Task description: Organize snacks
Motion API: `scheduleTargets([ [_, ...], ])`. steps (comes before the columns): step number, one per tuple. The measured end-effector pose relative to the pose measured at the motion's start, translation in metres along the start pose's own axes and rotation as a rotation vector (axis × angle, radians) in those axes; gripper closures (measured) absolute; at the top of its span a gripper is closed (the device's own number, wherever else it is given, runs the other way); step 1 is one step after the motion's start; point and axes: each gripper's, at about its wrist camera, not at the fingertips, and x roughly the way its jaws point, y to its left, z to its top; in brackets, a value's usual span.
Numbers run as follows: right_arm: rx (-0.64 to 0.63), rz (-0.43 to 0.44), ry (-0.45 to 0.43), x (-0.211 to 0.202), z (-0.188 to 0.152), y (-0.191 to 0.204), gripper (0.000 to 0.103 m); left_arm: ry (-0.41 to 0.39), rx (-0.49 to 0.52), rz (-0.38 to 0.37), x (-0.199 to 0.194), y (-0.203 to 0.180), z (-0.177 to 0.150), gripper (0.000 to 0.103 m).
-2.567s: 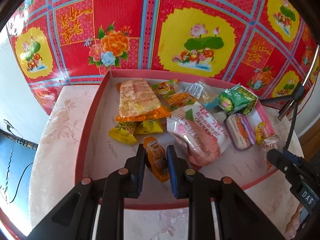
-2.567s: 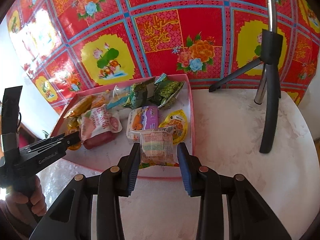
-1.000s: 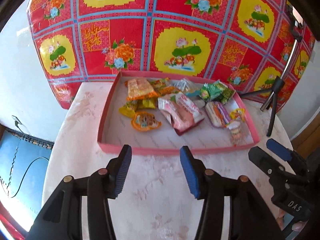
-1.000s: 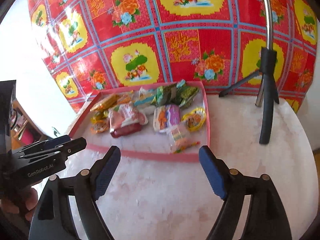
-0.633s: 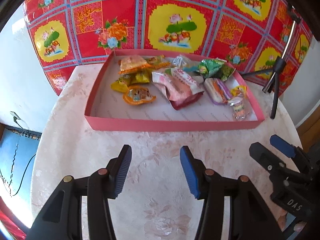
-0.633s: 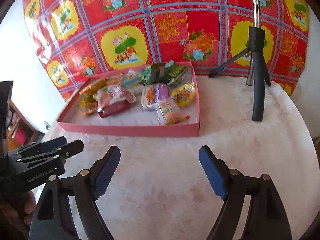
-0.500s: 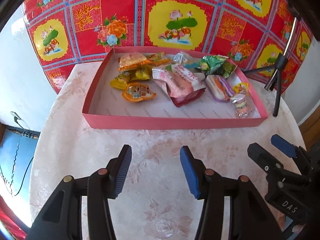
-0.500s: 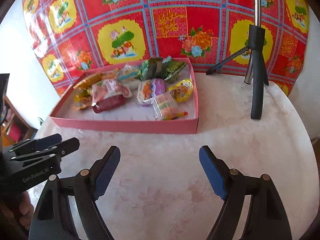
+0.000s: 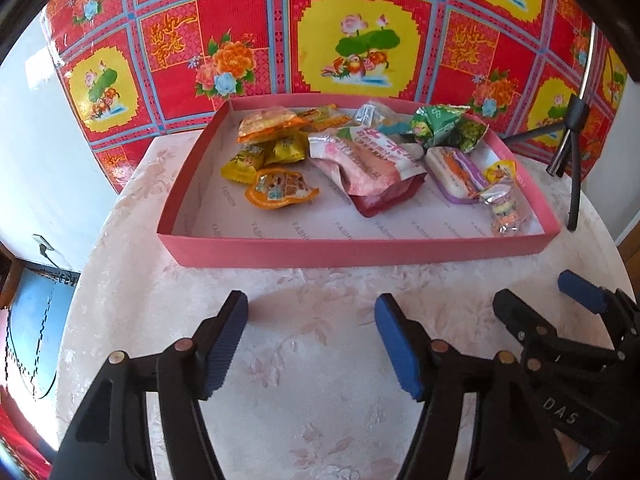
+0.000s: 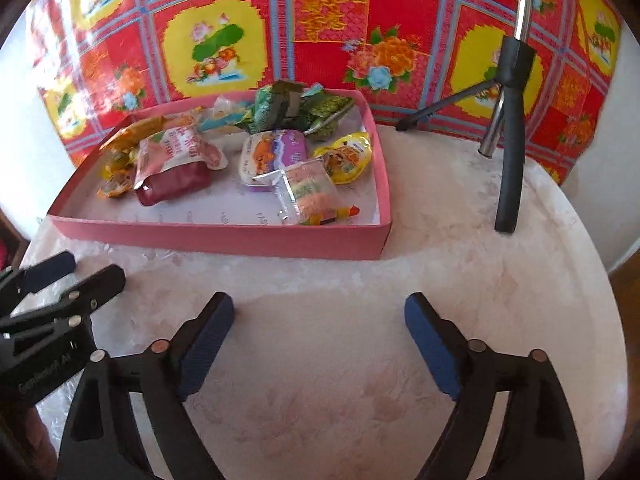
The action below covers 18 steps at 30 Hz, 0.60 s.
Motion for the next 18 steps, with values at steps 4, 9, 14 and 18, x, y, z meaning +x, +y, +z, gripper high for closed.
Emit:
scheduleTargets([
  [4, 0.003, -0.009, 0.005, 0.0002, 0.0005, -0.0009, 0.008, -0.026, -0.004, 0.007, 0.0007, -0.0013, -0.0034, 0.029],
  [9, 0.007, -0.015, 0.010, 0.0013, 0.0016, -0.0003, 0.006, -0.031, -0.008, 0.006, 0.0015, -0.0009, -0.0043, 0.026],
  [14, 0.008, -0.018, 0.011, 0.0022, 0.0018, -0.0005, 0.005, -0.030, -0.004, 0.003, 0.0016, -0.0013, -0.0041, 0.024],
  [18, 0.007, -0.017, 0.011, 0.0023, 0.0015, -0.0010, 0.005, -0.028, -0.003, 0.003, 0.0020, -0.0016, -0.0037, 0.023],
])
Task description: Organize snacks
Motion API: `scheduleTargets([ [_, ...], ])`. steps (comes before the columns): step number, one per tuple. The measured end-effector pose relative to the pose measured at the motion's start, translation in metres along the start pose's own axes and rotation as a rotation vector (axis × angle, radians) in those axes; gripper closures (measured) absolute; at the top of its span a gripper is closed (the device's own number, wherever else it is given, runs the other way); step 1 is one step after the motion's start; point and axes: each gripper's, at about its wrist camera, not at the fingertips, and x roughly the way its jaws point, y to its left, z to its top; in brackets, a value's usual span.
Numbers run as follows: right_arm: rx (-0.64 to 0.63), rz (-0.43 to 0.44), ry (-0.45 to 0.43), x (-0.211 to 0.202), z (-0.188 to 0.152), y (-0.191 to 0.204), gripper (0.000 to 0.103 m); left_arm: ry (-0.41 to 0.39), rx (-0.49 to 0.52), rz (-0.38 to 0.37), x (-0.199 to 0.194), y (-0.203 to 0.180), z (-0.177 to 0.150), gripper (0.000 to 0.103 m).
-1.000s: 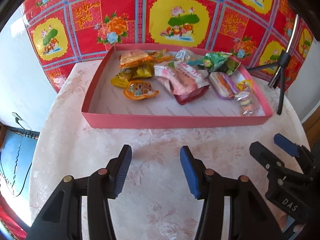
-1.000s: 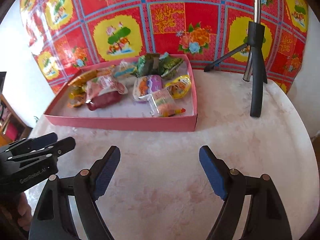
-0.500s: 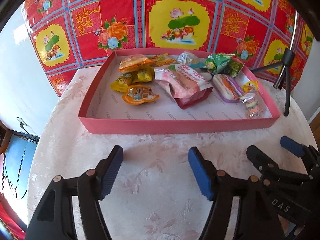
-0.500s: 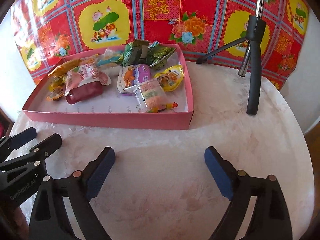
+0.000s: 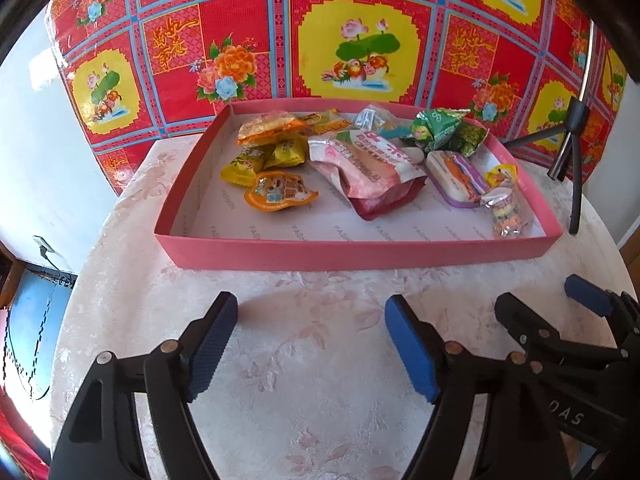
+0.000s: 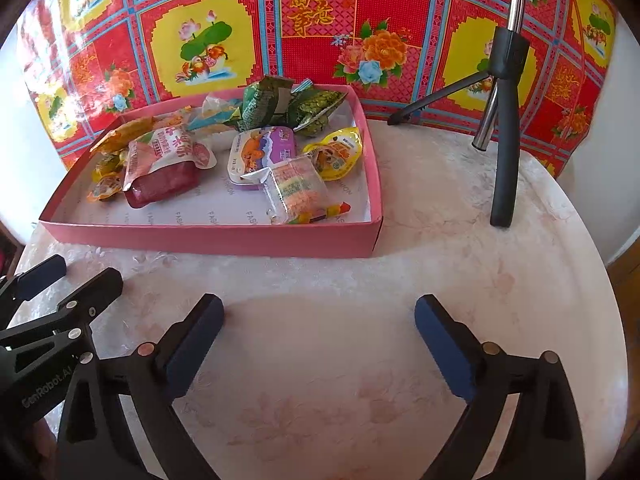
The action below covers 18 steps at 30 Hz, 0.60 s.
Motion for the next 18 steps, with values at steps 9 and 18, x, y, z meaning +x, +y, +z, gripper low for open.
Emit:
scheduleTargets([
  [9, 0.001, -0.003, 0.001, 0.0005, 0.0005, -0.0003, 0.004, 0.000, 0.000, -0.001, 0.0003, -0.0009, -0.0003, 0.022],
  [18, 0.000, -0.002, 0.000, 0.0005, 0.0003, -0.0007, 0.004, 0.000, -0.002, 0.001, 0.0006, -0.0012, 0.0000, 0.022],
])
